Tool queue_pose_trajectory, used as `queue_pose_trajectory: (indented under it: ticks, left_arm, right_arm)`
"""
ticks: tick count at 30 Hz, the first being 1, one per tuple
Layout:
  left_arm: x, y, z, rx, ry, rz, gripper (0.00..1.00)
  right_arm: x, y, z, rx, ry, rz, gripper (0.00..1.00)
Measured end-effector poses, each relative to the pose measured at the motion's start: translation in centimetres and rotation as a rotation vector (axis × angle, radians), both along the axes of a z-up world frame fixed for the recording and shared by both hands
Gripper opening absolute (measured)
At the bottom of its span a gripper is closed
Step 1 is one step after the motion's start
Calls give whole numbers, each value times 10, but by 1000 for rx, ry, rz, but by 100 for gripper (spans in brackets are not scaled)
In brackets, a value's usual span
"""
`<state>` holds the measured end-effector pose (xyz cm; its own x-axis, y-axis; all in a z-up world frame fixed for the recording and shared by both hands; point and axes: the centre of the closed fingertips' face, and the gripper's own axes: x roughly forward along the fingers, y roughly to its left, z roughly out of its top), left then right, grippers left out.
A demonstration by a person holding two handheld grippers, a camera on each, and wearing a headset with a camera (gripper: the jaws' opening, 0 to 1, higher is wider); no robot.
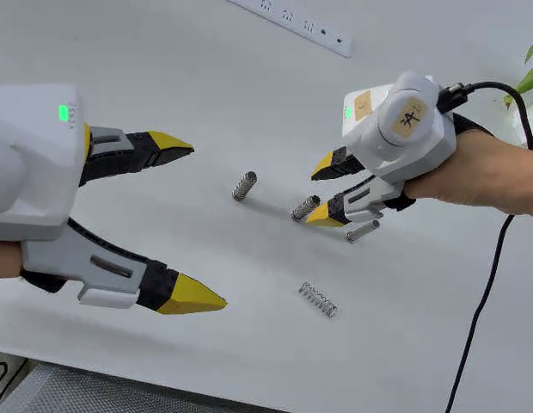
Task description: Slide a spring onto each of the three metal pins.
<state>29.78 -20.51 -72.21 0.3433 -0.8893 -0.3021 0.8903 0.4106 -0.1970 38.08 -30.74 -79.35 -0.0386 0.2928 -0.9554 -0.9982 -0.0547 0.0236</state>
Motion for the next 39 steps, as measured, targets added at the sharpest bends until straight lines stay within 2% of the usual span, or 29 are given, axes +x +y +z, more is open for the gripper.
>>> queue_pose_trajectory:
  ticks: [7,13,16,21,25,27,29,33,35,39]
  left_arm:
    - [-1,0,3,21,-5,-8,96]
    - [-3,2,5,44,-9,-13,96]
    - [-4,3,7,55,-12,-15,96]
    - [-6,1,9,81,-19,-30,96]
    - [-7,-3,11,95,-24,-46,96]
    - [-9,-5,11,107,-28,-57,95]
    - [-10,-8,13,114,-33,-68,95]
    - [-11,-11,14,130,-38,-85,95]
    - [-11,-13,15,138,-41,-95,95]
    - [-12,-18,16,160,-46,-121,95]
  right_arm:
    - [-4,-7,9,66,-22,-44,43]
    - [-11,-12,25,123,-34,-82,52]
    - [-8,-19,29,156,-50,-103,55]
    - [-22,-26,45,213,-65,-150,61]
    - [-24,-38,49,241,-76,-184,66]
    - [-31,-40,55,268,-78,-204,68]
    - [-30,-48,54,288,-82,-224,71]
    - [-43,-51,61,330,-85,-259,77]
    - [-43,-59,62,349,-86,-277,79]
    - [-58,-65,66,378,-88,-321,82]
